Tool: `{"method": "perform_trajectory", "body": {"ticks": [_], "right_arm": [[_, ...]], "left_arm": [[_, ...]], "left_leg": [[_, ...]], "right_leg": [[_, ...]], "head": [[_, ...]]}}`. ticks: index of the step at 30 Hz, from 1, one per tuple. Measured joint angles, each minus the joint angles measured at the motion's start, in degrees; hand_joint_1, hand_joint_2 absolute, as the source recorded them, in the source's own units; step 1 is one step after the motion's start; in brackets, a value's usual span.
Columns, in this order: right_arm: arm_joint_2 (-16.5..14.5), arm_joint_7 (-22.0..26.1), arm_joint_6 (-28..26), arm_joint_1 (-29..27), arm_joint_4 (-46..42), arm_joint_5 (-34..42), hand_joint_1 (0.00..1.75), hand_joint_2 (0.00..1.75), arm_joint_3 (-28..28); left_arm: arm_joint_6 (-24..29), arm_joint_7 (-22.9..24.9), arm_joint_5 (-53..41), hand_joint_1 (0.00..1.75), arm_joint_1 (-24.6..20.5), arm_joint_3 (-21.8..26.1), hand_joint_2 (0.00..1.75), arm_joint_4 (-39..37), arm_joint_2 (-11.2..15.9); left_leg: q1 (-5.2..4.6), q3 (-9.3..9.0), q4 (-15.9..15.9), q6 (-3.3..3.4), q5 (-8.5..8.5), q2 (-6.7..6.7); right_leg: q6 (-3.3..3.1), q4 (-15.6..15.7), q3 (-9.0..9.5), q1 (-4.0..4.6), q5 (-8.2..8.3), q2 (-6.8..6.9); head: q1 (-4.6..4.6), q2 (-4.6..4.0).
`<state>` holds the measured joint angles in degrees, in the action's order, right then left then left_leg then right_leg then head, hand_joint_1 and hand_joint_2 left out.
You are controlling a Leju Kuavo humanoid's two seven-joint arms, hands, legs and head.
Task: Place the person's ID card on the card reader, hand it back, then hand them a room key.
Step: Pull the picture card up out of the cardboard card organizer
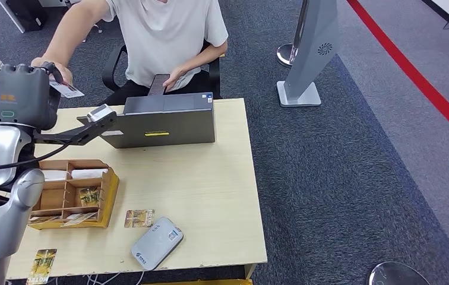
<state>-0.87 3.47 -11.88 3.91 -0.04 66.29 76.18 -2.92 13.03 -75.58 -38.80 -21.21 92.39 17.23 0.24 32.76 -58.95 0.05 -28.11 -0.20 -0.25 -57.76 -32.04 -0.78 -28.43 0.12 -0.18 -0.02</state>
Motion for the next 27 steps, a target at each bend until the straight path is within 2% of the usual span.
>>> {"method": "perform_trajectory", "body": {"ticks": [1,5,15,27], "right_arm": [[0.0,-0.07,0.01,0.03,0.0,0.21,0.0,0.0,0.16],[0.0,-0.15,0.07,0.09,0.0,0.62,0.0,1.75,0.88],[0.0,-0.14,-0.02,0.08,0.0,1.6,0.0,1.75,1.69],[-0.01,-0.13,-0.43,-0.13,0.0,4.35,0.0,1.75,1.74]], "left_arm": [[-0.19,0.0,-0.06,1.75,-0.17,0.0,1.75,-0.11,0.02],[-1.06,0.0,0.62,0.0,-0.42,0.0,1.75,-0.36,0.02],[0.06,0.13,1.47,0.0,0.42,0.46,1.75,-0.3,0.3],[1.07,-1.32,3.77,0.0,11.82,1.51,1.75,7.45,1.39]], "left_leg": [[0.0,0.0,0.0,0.0,0.0,0.0],[-0.01,0.01,0.0,0.0,0.0,0.0],[-0.01,0.01,0.0,0.01,-0.01,0.0],[-0.02,0.03,0.02,0.01,-0.03,-0.02]], "right_leg": [[0.0,0.0,0.0,0.0,0.0,0.0],[0.0,0.01,0.0,0.0,0.0,0.0],[0.0,0.01,0.01,-0.01,0.0,0.0],[0.02,0.01,0.0,-0.01,-0.03,-0.02]], "head": [[0.0,0.0],[-0.01,0.0],[0.0,0.0],[0.0,0.01]]}}
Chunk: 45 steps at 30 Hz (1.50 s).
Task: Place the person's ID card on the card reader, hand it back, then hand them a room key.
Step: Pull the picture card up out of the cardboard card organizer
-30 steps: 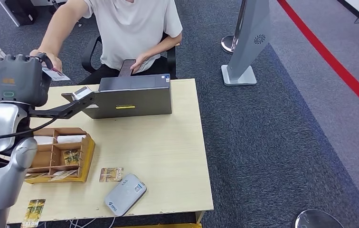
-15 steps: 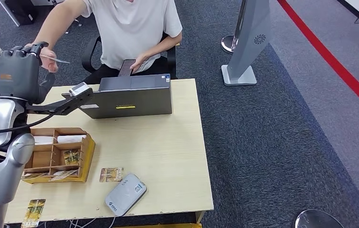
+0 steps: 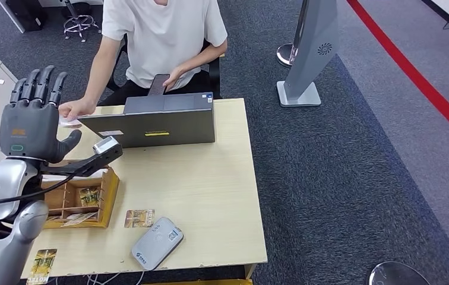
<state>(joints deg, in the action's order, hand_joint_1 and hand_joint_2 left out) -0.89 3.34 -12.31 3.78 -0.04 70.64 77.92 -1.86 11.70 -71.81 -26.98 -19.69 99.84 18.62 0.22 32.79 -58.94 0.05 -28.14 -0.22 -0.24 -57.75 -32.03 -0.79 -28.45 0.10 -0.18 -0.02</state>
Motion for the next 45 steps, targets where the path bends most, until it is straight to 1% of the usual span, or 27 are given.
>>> {"method": "perform_trajectory", "body": {"ticks": [3,6,11,12,14,19,27,32,37,45], "right_arm": [[-0.05,0.29,-0.3,-0.28,0.0,1.63,0.0,1.75,-0.02],[-0.15,0.51,-0.61,-0.73,0.0,2.95,0.0,1.75,-0.05],[-0.3,0.65,-1.05,-1.33,-0.01,4.47,0.0,1.75,-0.27],[-0.32,0.71,-1.08,-1.41,0.0,4.5,0.0,1.75,-0.31],[-0.35,0.82,-1.12,-1.5,0.0,4.53,0.0,1.75,-0.41],[-0.38,0.9,-1.13,-1.59,0.0,4.72,0.0,1.75,-0.54],[-0.4,0.98,-1.13,-1.61,0.0,5.3,0.0,1.75,-0.57],[-0.4,1.57,-1.29,-1.72,0.0,5.84,0.0,1.75,-0.61],[-0.4,1.49,-1.63,-1.78,0.0,6.37,0.0,1.75,-0.6],[-0.4,1.01,-1.68,-1.81,0.0,6.41,0.0,1.75,-0.59]], "left_arm": [[0.39,-1.3,1.45,0.0,5.5,0.25,1.75,3.98,0.46],[1.76,-2.34,2.06,0.0,13.0,0.26,1.75,8.02,1.21],[5.6,-4.35,2.21,0.0,25.53,0.27,1.75,13.08,2.52],[6.02,-4.61,2.22,0.0,27.33,0.27,1.75,13.7,2.71],[6.39,-4.82,2.23,0.0,29.57,0.28,1.75,14.51,2.97],[6.51,-4.97,2.32,0.0,32.23,0.41,1.75,15.87,3.32],[6.44,-5.2,2.61,0.0,33.47,0.51,1.75,16.57,3.34],[7.21,-5.95,2.46,0.0,37.05,0.68,1.75,16.93,3.34],[10.15,-4.11,-0.29,0.0,39.84,1.51,1.75,16.86,3.28],[11.98,-1.79,-2.16,0.0,40.84,5.08,1.75,14.61,2.08]], "left_leg": [[-0.01,-0.02,0.01,0.01,-0.03,-0.09],[-0.01,-0.02,0.01,0.01,-0.09,-0.11],[0.0,-0.01,0.02,-0.03,-0.18,-0.12],[0.01,0.0,0.02,-0.03,-0.18,-0.11],[0.01,0.01,0.02,-0.03,-0.18,-0.08],[0.01,-0.02,0.03,-0.02,-0.16,-0.08],[0.0,-0.04,0.03,-0.02,-0.15,-0.07],[0.01,-0.03,0.03,-0.03,-0.17,-0.09],[0.01,-0.02,0.03,-0.03,-0.18,-0.07],[0.01,-0.05,0.03,-0.03,-0.16,-0.07]], "right_leg": [[0.0,0.0,0.0,-0.01,0.0,-0.06],[0.01,0.01,-0.03,-0.01,-0.03,-0.11],[0.02,0.03,-0.07,-0.01,-0.1,-0.13],[0.03,0.03,-0.07,-0.01,-0.11,-0.1],[0.03,0.03,-0.06,0.0,-0.11,-0.05],[0.03,0.03,-0.01,0.0,-0.09,-0.02],[0.02,0.03,0.02,0.0,-0.08,-0.03],[0.03,0.03,-0.01,0.0,-0.1,-0.06],[0.03,0.04,-0.01,0.0,-0.1,-0.03],[0.02,0.03,0.03,0.0,-0.09,-0.03]], "head": [[0.01,0.0],[-0.01,-0.01],[-0.01,-0.01],[-0.01,0.0],[-0.01,0.01],[-0.01,0.0],[-0.01,0.01],[-0.01,0.0],[0.0,0.0],[-0.01,0.0]]}}
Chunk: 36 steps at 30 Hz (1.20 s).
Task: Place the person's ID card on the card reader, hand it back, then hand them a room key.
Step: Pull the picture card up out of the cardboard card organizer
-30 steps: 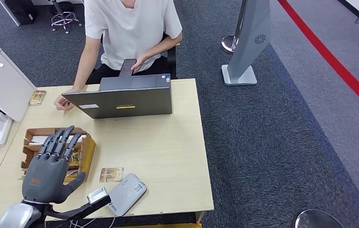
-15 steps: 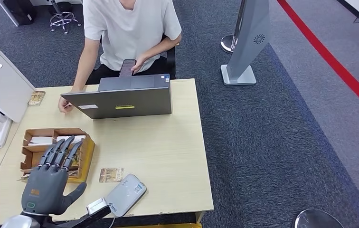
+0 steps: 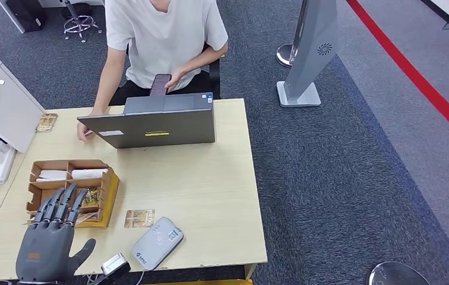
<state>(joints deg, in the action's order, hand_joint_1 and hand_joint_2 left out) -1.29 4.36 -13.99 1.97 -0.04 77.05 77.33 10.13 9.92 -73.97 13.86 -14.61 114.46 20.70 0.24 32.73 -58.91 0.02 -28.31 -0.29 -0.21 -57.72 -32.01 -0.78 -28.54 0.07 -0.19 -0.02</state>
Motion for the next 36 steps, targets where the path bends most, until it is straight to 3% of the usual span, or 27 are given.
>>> {"method": "perform_trajectory", "body": {"ticks": [27,36], "right_arm": [[0.0,-0.67,-0.04,0.03,0.0,-0.23,0.0,1.75,0.68],[0.02,-1.11,0.08,0.09,0.0,-1.0,0.0,1.75,1.88]], "left_arm": [[2.7,1.23,-1.74,0.0,0.27,11.23,1.75,-10.62,-5.22],[10.03,0.02,-6.28,0.0,-2.56,16.83,1.75,-19.7,-7.71]], "left_leg": [[0.0,0.01,0.0,0.0,-0.01,0.0],[0.0,0.0,0.0,0.0,0.0,0.01]], "right_leg": [[0.0,0.0,-0.01,0.0,-0.01,0.0],[0.0,0.0,0.0,0.0,0.0,0.0]], "head": [[0.02,0.0],[0.01,0.0]]}}
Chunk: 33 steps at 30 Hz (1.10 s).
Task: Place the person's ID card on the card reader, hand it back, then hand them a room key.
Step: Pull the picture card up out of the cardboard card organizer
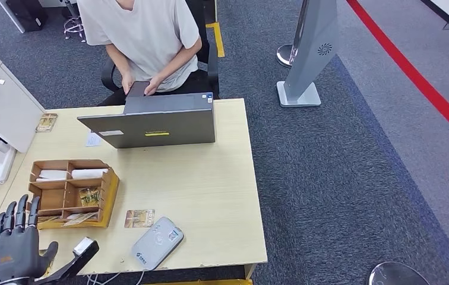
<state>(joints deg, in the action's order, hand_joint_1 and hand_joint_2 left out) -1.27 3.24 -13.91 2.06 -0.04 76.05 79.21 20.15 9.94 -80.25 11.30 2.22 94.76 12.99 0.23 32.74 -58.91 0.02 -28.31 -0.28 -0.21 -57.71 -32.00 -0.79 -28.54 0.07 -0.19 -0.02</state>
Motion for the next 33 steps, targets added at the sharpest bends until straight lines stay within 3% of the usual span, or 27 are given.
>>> {"method": "perform_trajectory", "body": {"ticks": [10,33], "right_arm": [[0.04,-0.45,0.1,0.26,0.09,-0.14,0.0,1.75,1.03],[0.04,-0.46,0.49,0.61,0.11,-0.15,0.0,1.75,2.43]], "left_arm": [[4.93,-2.02,-2.76,0.0,-3.3,3.72,1.75,-8.89,-2.55],[8.15,-2.55,-5.47,0.0,-7.61,2.56,1.75,-15.71,-6.39]], "left_leg": [[-0.01,0.0,-0.01,0.0,0.0,0.01],[0.0,-0.01,-0.03,0.0,0.0,-0.01]], "right_leg": [[0.0,0.0,0.0,0.0,0.0,0.0],[0.0,0.01,-0.01,0.0,0.01,-0.01]], "head": [[-0.01,0.01],[0.0,-0.01]]}}
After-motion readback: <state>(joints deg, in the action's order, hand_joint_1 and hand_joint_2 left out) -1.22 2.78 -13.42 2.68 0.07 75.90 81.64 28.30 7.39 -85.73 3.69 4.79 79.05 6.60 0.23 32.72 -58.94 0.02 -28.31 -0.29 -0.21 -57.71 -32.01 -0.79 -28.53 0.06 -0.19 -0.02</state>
